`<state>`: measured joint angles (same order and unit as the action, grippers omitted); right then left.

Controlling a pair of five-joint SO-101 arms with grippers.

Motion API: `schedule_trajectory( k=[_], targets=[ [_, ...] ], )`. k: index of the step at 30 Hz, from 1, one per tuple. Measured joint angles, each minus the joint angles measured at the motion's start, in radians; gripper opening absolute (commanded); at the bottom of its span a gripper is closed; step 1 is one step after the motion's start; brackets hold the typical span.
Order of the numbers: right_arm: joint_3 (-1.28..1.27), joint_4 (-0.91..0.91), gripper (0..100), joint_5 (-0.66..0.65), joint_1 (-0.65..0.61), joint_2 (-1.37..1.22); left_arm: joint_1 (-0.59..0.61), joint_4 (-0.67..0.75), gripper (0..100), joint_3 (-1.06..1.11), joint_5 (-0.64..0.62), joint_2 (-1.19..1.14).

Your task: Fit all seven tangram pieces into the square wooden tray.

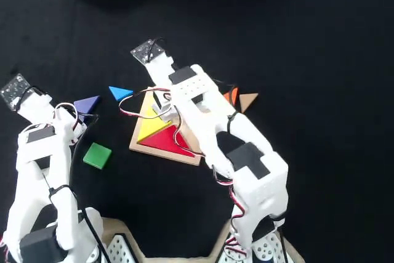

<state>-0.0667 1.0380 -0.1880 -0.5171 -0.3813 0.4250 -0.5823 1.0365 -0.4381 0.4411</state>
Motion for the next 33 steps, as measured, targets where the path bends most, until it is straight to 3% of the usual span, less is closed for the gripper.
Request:
schedule_trajectory(
  k=[13, 19, 33],
  targets=[
    [-0.011, 0.046, 1.1, 0.000, -0.009, 0.023, 0.000, 0.000, 11, 0.000, 0.002, 0.000],
    [-0.097, 0.017, 1.1, 0.000, 0.098, 0.114, 0.000, 0.000, 11, 0.000, 0.002, 0.000],
    [-0.143, -0.031, 1.1, -0.031, 0.011, 0.043, 0.000, 0.000, 11, 0.000, 0.002, 0.000]
  ],
)
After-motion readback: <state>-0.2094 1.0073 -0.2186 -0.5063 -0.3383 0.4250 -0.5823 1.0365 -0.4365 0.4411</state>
